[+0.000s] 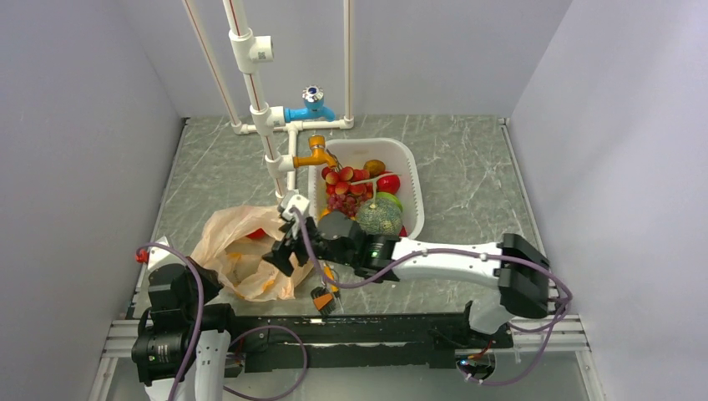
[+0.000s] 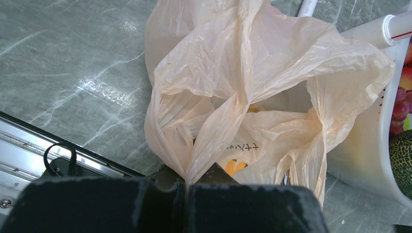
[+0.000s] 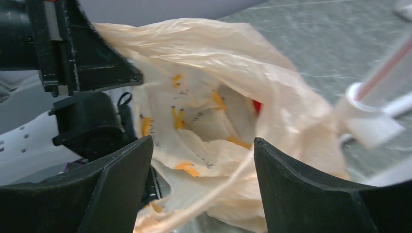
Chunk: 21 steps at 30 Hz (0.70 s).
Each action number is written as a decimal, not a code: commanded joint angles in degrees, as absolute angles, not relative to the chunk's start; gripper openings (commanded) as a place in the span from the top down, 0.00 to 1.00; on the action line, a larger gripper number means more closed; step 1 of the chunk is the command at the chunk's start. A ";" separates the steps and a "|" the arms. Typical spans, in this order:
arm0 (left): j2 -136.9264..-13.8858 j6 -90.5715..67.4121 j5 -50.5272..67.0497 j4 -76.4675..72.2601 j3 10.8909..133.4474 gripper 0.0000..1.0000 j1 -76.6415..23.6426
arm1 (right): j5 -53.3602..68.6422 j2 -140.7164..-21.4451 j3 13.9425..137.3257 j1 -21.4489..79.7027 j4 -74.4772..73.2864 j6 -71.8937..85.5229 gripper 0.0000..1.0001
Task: Take the fake fruits out of the plastic bag
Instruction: Take out the fake fruit from the plastic bag.
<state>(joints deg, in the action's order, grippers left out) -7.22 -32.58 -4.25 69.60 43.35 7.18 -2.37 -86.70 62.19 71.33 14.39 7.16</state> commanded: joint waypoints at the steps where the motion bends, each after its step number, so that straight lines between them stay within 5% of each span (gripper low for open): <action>1: -6.67 -31.91 -3.27 67.37 43.24 1.00 7.63 | 4.27 -94.15 67.29 73.34 20.32 12.57 0.23; 12: -6.94 -31.84 -3.18 67.32 43.24 1.00 7.69 | -9.34 -110.20 78.63 75.07 17.29 19.97 0.24; 21: -7.21 -31.74 -3.07 67.23 43.15 1.00 7.70 | -19.19 -121.04 89.57 74.93 10.85 20.13 0.06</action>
<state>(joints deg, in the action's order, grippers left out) -7.22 -32.34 -3.90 69.60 43.33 7.31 -12.69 -118.19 84.38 75.09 13.21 19.51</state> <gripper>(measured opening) 0.013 0.902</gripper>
